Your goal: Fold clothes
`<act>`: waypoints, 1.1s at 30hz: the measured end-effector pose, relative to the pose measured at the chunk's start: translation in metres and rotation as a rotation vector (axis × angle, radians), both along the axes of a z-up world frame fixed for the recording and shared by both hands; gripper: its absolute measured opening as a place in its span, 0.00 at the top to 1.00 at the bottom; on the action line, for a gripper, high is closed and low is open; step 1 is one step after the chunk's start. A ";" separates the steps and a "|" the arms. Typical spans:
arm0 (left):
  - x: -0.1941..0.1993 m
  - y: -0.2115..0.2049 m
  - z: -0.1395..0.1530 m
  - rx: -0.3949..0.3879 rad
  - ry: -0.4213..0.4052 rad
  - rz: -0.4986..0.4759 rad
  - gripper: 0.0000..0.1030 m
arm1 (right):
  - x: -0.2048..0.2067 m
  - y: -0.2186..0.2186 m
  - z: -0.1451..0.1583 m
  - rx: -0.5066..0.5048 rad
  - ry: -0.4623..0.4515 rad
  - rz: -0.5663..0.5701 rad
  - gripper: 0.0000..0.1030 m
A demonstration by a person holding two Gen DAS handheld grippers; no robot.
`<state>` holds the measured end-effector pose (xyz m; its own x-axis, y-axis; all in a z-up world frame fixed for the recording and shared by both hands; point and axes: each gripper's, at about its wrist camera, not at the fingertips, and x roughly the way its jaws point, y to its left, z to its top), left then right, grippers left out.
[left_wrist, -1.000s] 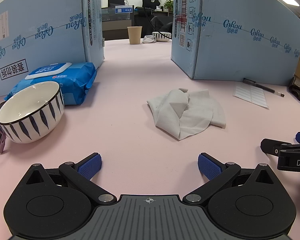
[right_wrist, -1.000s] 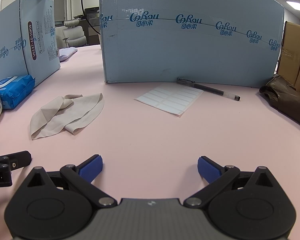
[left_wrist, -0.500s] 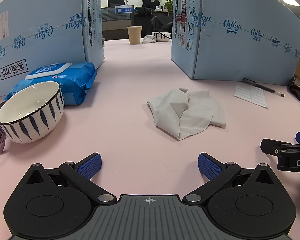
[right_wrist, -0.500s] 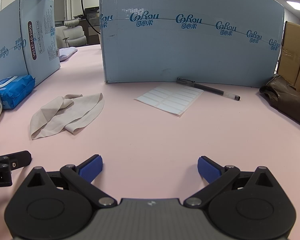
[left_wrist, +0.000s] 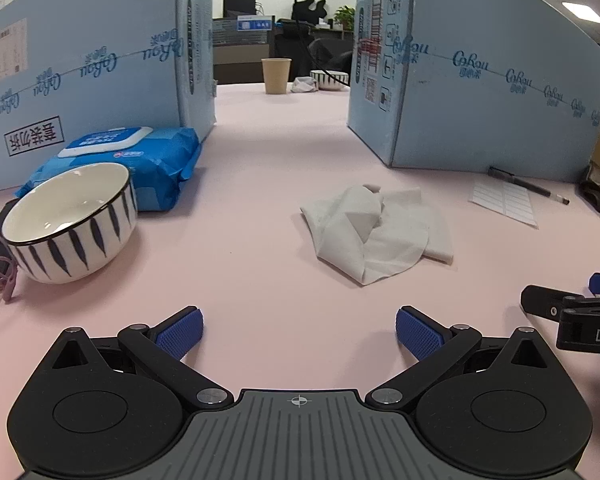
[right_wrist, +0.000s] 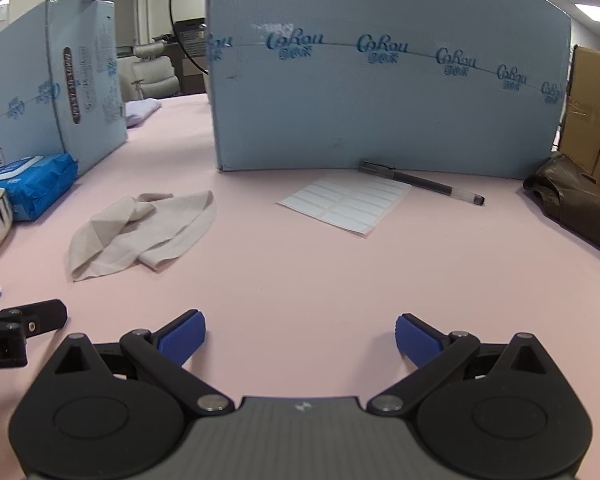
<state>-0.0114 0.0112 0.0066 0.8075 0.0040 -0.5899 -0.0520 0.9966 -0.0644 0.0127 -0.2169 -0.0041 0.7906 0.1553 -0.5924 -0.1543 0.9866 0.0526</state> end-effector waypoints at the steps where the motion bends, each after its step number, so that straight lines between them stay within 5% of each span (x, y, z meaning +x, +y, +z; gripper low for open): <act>1: -0.003 0.004 0.002 -0.015 -0.012 0.013 0.00 | -0.004 0.002 0.002 0.017 -0.015 0.025 0.00; 8: -0.043 0.032 0.024 0.008 -0.141 0.099 0.00 | -0.037 0.032 0.021 0.048 -0.158 0.224 0.00; 12: -0.064 0.042 0.040 0.000 -0.226 0.134 0.00 | -0.060 0.047 0.039 0.002 -0.283 0.273 0.00; 16: -0.082 0.036 0.050 0.081 -0.311 0.170 0.00 | -0.074 0.054 0.053 -0.040 -0.354 0.252 0.00; 20: -0.094 0.035 0.055 0.113 -0.382 0.202 0.00 | -0.073 0.037 0.054 0.026 -0.341 0.214 0.00; 25: -0.096 0.038 0.060 0.069 -0.369 0.170 0.00 | -0.069 0.018 0.053 0.151 -0.275 0.218 0.00; 33: -0.113 0.045 0.067 0.050 -0.466 0.177 0.00 | -0.066 0.002 0.050 0.257 -0.285 0.189 0.00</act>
